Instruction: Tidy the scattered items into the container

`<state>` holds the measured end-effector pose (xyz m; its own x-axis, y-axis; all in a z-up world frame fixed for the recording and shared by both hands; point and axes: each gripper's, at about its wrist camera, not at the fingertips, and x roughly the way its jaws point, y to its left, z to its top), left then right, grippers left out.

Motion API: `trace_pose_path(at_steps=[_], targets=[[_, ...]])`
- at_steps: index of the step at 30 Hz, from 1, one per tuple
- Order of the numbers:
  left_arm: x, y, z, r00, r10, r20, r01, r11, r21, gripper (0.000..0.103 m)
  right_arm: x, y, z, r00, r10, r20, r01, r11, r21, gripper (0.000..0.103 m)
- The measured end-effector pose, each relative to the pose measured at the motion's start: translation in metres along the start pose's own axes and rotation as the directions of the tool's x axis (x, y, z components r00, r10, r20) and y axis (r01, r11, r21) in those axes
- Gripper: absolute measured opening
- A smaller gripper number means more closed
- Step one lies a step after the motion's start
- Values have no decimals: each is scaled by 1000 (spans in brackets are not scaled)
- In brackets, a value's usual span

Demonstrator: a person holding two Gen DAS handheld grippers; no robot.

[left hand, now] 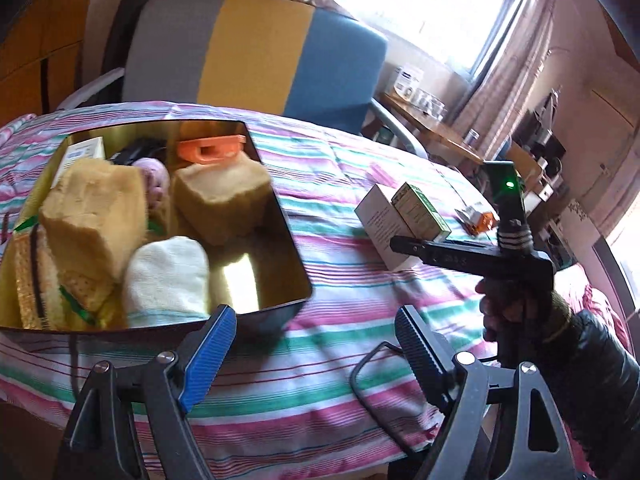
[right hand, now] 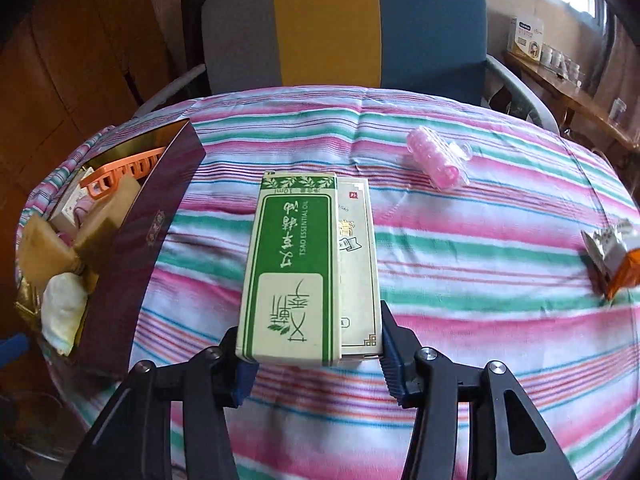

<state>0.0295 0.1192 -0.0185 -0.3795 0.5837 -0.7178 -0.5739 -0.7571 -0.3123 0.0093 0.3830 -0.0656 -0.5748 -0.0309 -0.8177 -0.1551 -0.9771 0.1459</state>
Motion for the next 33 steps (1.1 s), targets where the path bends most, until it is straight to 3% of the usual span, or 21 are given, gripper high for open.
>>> trace_pose_path(at_steps=[2, 4, 5, 14, 18, 22, 24, 28, 33], targets=[[7, -12, -1, 1000, -12, -24, 13, 1000, 28, 83, -13, -10, -18, 999, 54, 2, -54, 998, 30, 53], [15, -24, -3, 999, -21, -49, 24, 998, 52, 83, -23, -24, -36, 996, 86, 8, -86, 993, 84, 67], [19, -28, -5, 998, -24, -62, 28, 998, 60, 83, -28, -31, -45, 996, 94, 13, -95, 989, 116, 67], [44, -41, -24, 985, -18, -169, 30, 997, 69, 83, -59, -86, -92, 997, 1, 71, -21, 956, 291, 67], [52, -39, -27, 980, -14, -197, 25, 998, 52, 83, -76, -81, -87, 990, 47, 134, -80, 963, 257, 67], [54, -42, -28, 979, -12, -205, 26, 997, 66, 84, -79, -62, -73, 984, 91, 150, -119, 976, 184, 79], [56, -43, -29, 978, -9, -210, 24, 997, 72, 83, -73, -55, -65, 983, 109, 147, -133, 977, 168, 79], [58, -41, -29, 976, -2, -219, 19, 997, 74, 83, -57, -66, -50, 989, 31, 146, -68, 964, 258, 79], [65, -38, -27, 973, -6, -232, 22, 998, 66, 83, -52, -114, -48, 988, -54, 147, -22, 880, 474, 79]])
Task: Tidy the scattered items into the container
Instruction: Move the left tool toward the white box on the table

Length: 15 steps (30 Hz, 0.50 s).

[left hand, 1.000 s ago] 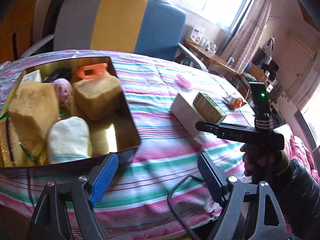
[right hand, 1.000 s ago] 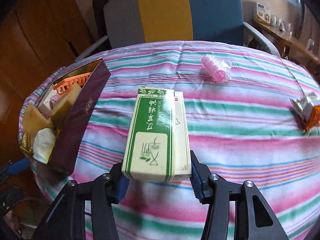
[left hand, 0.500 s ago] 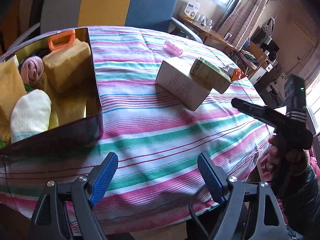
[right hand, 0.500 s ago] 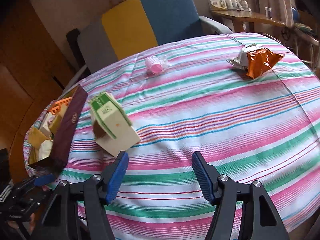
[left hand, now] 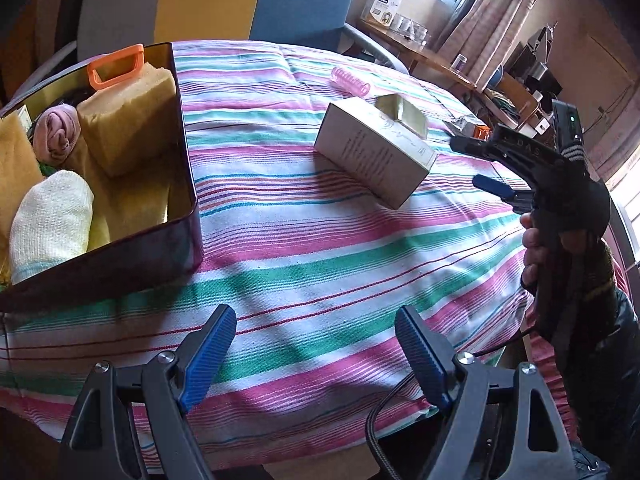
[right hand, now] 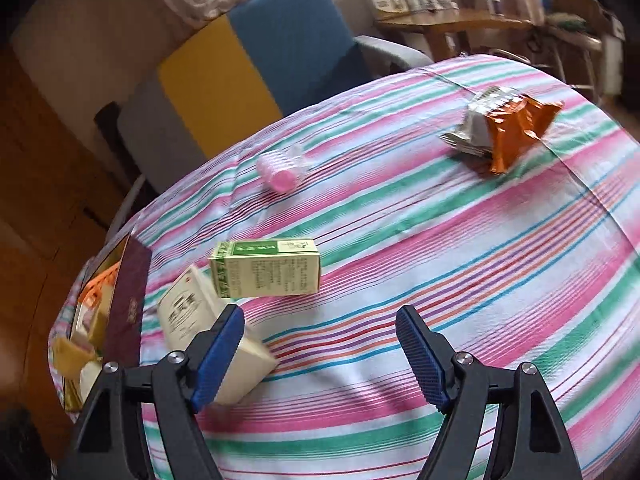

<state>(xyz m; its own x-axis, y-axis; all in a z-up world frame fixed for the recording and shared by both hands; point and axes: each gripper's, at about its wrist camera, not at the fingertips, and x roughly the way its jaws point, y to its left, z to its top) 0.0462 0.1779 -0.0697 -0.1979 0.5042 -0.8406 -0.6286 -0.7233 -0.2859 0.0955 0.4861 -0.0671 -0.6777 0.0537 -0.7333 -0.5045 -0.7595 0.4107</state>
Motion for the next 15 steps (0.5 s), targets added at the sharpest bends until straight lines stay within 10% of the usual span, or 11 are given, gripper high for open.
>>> trace_pose_path(at_steps=[15], targets=[[30, -53, 98, 991, -134, -29, 131, 988, -85, 83, 4, -27, -30, 987, -122, 100, 136, 980, -145, 93]])
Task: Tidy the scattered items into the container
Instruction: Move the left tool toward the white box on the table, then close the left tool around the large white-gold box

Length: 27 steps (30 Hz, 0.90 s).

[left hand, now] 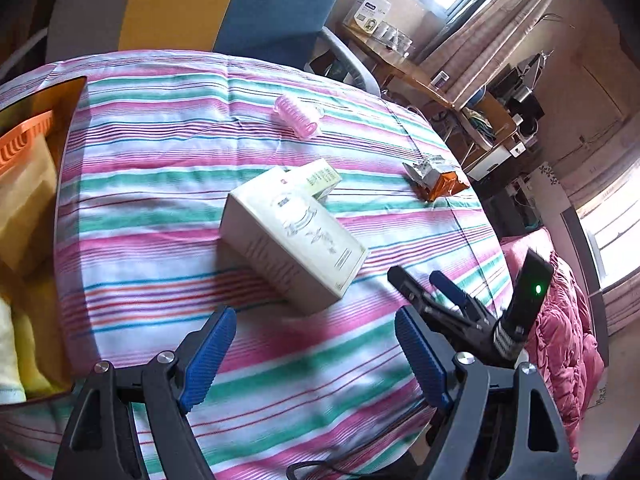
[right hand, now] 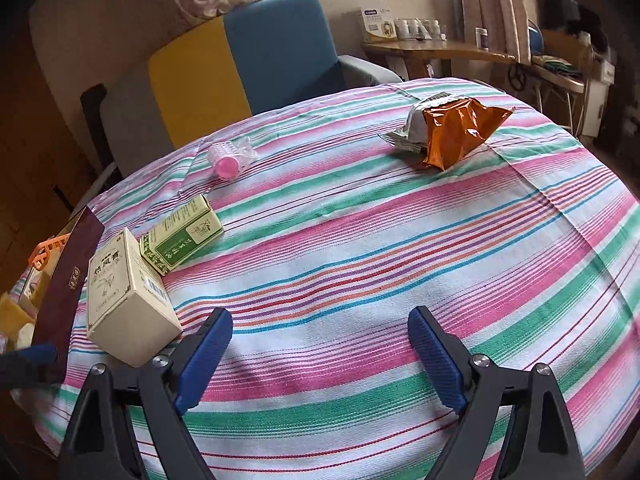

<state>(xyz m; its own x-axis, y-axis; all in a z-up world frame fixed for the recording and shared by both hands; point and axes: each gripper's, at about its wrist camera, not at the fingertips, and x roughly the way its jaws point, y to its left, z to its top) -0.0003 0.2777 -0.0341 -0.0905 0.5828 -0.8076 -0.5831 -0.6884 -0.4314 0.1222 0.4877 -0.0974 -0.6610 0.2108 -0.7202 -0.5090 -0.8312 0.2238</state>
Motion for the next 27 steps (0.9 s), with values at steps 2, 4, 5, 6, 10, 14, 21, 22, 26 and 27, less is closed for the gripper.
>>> trace_pose_path(at_steps=[2, 4, 5, 6, 10, 14, 21, 22, 26, 27], targets=[[11, -5, 13, 1000, 25, -18, -25, 999, -23, 83, 2, 2, -3, 1000, 3, 16, -2, 1000, -20, 97], [19, -7, 22, 998, 47, -28, -49, 998, -45, 83, 3, 4, -4, 1000, 11, 22, -10, 999, -34, 101], [23, -8, 27, 998, 54, -33, -56, 997, -53, 83, 4, 3, -4, 1000, 19, 25, -19, 999, -38, 102], [26, -9, 30, 997, 67, -39, -69, 996, -53, 83, 4, 2, -5, 999, 26, 31, -25, 999, -36, 103], [38, -15, 42, 989, 128, -69, -130, 991, -32, 83, 2, -2, -7, 997, 54, 54, -53, 998, -26, 103], [57, -16, 49, 974, 187, -129, -192, 981, -25, 83, 2, -5, -7, 994, 79, 70, -79, 997, -10, 103], [73, -1, 39, 964, 180, -198, -194, 979, -55, 84, 1, -7, -8, 991, 102, 82, -103, 995, 2, 103], [70, 3, 35, 963, 185, -196, -199, 979, -53, 83, 1, -7, -8, 991, 103, 82, -103, 995, 2, 103], [54, 16, 18, 962, 207, -181, -214, 977, -22, 72, 0, -6, -9, 992, 100, 82, -100, 995, -3, 103], [49, 18, 12, 961, 214, -175, -217, 976, -2, 67, 0, -6, -9, 992, 96, 80, -96, 995, -6, 103]])
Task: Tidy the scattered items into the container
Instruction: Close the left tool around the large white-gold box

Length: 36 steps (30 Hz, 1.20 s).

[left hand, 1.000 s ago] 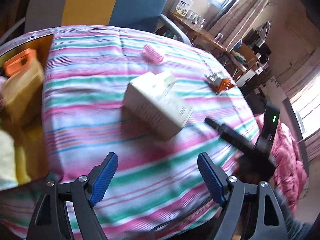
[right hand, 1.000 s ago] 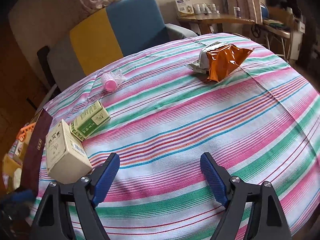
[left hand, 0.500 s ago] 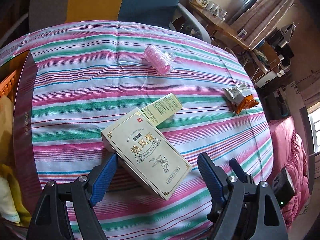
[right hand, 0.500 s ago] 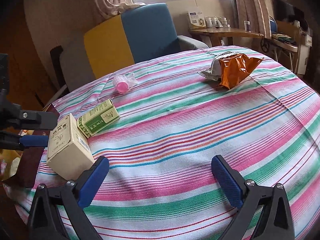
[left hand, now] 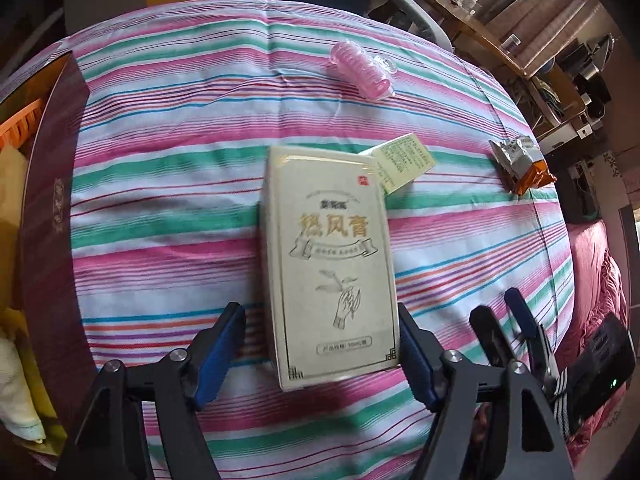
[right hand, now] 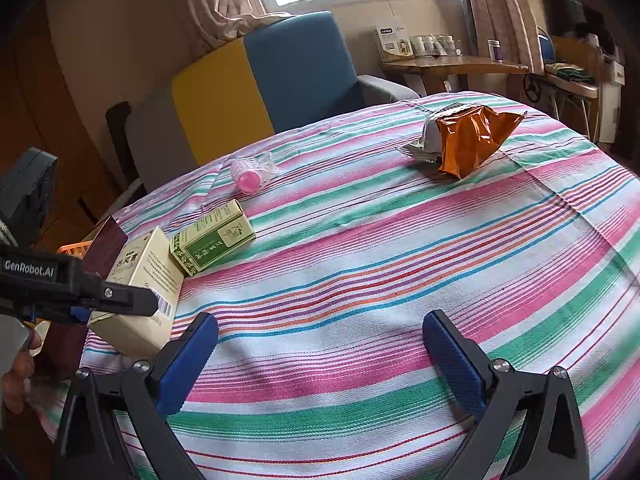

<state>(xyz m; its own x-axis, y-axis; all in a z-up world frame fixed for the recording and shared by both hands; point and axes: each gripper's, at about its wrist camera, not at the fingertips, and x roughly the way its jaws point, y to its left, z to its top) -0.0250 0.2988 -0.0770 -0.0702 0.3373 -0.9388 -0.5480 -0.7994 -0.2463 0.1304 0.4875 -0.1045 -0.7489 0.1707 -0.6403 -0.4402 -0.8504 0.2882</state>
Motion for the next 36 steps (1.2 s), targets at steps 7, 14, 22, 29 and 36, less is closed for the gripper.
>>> trace_pose_path(at_steps=[7, 14, 22, 29, 36], targets=[[-21, 6, -48, 998, -14, 56, 8, 994, 110, 54, 3, 9, -1, 998, -55, -30, 54, 997, -51, 103], [-43, 7, -73, 984, -98, 150, 74, 984, 159, 65, 10, 20, 0, 988, -124, -89, 112, 985, -131, 103], [-40, 22, -85, 976, -142, 164, 121, 984, 130, 67, 34, 37, 52, 982, -50, -183, 34, 995, -90, 89], [-43, 31, -83, 971, -156, 183, 133, 983, 130, 68, 96, 86, 120, 959, 8, -282, -49, 989, -140, 85], [-40, 36, -81, 970, -165, 176, 142, 981, 135, 68, 150, 99, 109, 868, -135, -478, 6, 965, -262, 80]])
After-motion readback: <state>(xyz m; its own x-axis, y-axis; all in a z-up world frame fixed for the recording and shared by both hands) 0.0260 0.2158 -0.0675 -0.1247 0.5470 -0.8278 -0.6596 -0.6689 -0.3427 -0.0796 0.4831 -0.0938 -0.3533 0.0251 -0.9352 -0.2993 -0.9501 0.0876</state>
